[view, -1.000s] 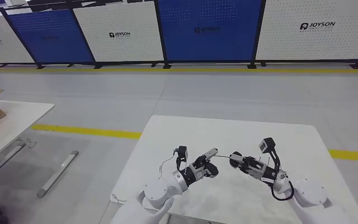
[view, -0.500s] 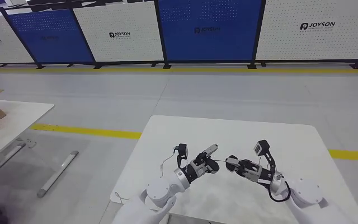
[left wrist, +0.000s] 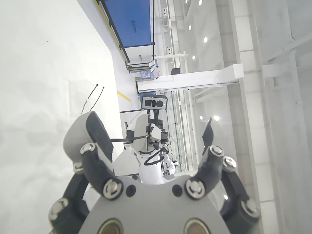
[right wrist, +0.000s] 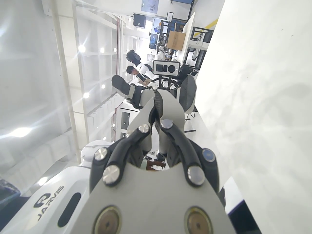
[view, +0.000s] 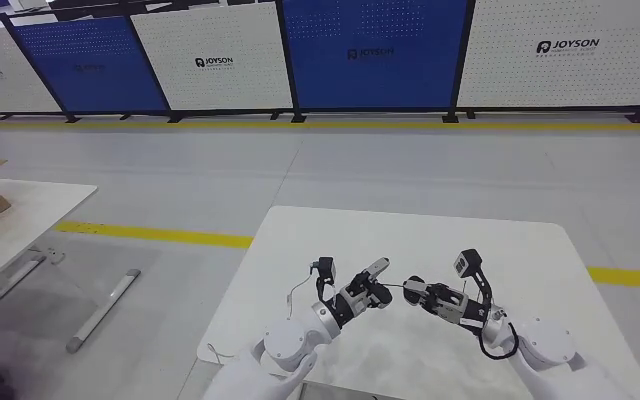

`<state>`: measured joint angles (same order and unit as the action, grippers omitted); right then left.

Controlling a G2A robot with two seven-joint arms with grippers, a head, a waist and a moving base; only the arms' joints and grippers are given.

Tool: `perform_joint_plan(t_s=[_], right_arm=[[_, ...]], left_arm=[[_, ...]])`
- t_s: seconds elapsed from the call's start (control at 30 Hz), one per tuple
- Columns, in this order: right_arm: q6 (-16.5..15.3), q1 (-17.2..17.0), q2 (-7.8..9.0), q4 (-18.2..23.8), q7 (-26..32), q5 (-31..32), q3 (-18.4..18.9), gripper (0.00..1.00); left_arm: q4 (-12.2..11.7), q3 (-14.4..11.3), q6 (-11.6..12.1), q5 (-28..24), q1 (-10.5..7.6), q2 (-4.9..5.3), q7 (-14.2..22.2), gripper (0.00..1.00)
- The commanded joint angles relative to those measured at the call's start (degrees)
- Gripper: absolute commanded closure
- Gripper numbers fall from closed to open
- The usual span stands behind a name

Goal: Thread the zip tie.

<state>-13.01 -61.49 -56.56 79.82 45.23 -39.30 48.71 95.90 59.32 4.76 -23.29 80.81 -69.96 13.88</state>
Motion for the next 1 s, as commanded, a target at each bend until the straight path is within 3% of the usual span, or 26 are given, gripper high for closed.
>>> perform_joint_plan(t_s=[0.0, 0.37, 0.97], right_arm=[[0.0, 0.0, 0.00, 0.0, 0.0, 0.0, 0.0, 1.00], [0.0, 0.0, 0.00, 0.0, 0.0, 0.0, 0.0, 1.00], [0.0, 0.0, 0.00, 0.0, 0.0, 0.0, 0.0, 1.00]], left_arm=[[-0.2, -0.1, -0.3, 0.4, -0.07, 0.01, 0.2, 1.00], [0.5, 0.6, -0.5, -0.4, 0.74, 0.35, 3.9, 1.00], [1.3, 0.7, -0.9, 2.5, 1.02, 0.52, 2.5, 1.00]])
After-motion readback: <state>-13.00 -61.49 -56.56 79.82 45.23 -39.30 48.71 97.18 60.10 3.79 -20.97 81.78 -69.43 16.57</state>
